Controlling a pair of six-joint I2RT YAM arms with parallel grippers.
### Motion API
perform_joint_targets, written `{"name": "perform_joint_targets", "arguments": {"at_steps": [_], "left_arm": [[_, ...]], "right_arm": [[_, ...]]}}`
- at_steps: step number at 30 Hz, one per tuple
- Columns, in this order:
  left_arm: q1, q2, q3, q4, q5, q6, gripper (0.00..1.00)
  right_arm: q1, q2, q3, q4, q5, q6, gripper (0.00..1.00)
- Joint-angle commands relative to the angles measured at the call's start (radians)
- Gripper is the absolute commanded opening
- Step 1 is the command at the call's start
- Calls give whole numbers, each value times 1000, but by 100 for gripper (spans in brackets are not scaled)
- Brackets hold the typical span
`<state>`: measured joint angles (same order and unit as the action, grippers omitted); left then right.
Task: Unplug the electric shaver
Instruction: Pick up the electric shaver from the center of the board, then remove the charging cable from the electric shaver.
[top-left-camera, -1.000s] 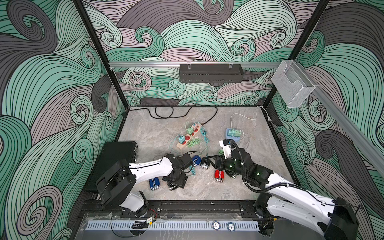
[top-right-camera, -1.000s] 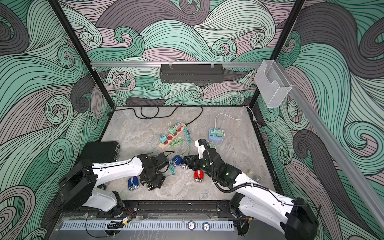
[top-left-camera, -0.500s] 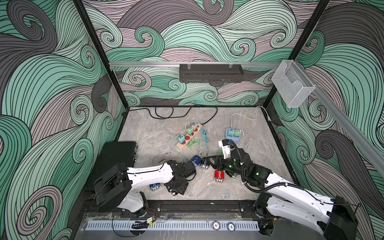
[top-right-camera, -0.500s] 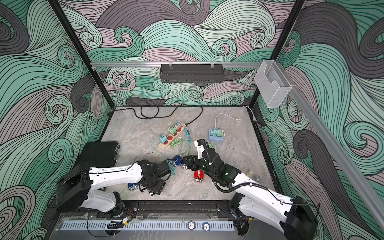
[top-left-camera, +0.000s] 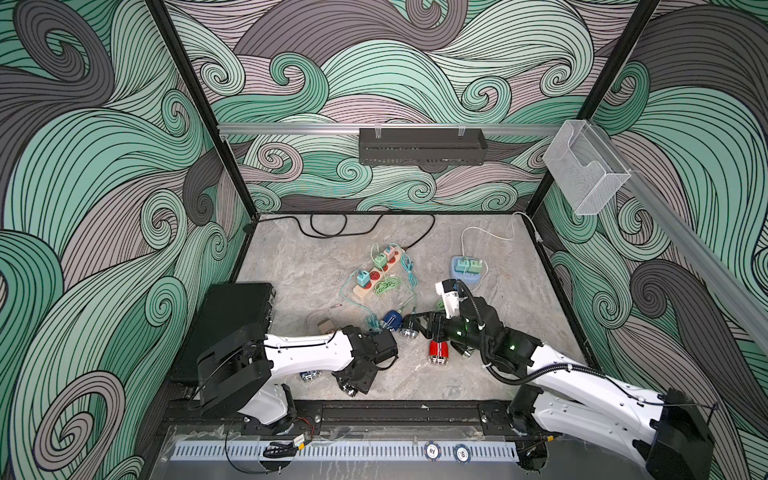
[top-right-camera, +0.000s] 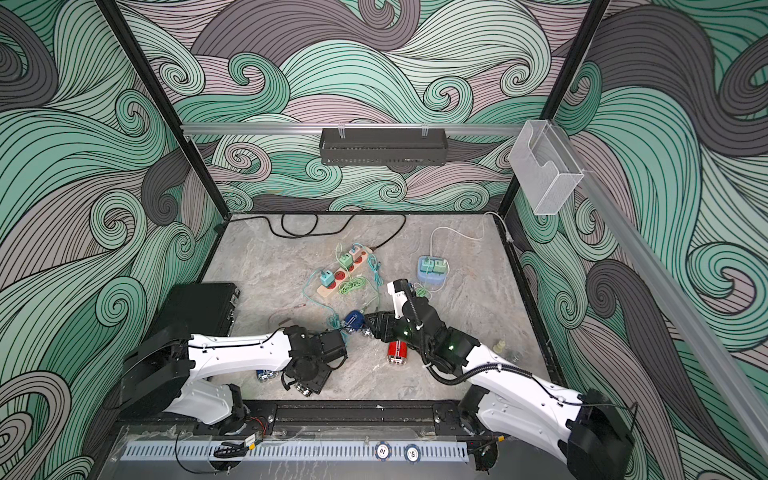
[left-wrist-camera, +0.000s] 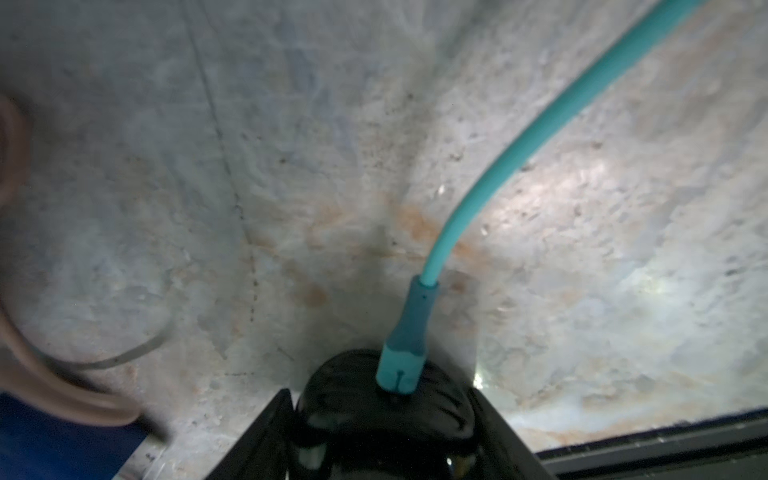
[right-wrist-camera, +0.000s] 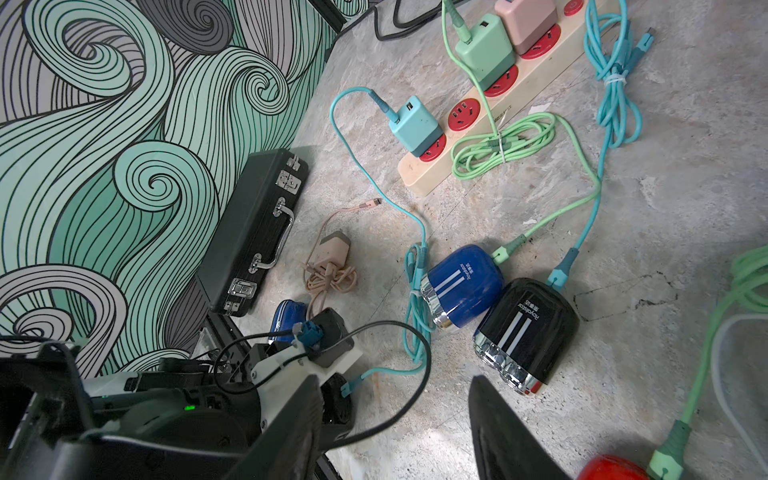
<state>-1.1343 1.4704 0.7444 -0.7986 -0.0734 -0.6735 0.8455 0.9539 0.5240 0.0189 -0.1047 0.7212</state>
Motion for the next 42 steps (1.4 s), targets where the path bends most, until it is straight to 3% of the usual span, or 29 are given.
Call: {"name": "perform_joint_targets", "arguments": {"at_steps": [1,6,13,19,26,34,39,42], "left_arm": [[-20,7,-8,-7,24,5,65],[-41,-2,-15,-16,30,12,65],[-40,-25,2,9,-37,7,46],[27,-41,15,144,-21,75,43],[142,-157,-35,361,68,169,40],[183,-216,-85,536,106,233,40],[191,-223,-130,610,154,247,40],[217,-242,-163,647,197,227,40]], "right_arm": [[7,-6,-14,13,16,18,57],[9,5,-16,21,14,22,57],[9,15,-13,22,8,30,56],[9,67,-12,67,-53,66,50],[7,119,-5,110,-118,118,46],[7,145,8,95,-137,135,43],[5,142,-6,97,-118,165,42],[5,93,-5,-30,37,210,40]]}}
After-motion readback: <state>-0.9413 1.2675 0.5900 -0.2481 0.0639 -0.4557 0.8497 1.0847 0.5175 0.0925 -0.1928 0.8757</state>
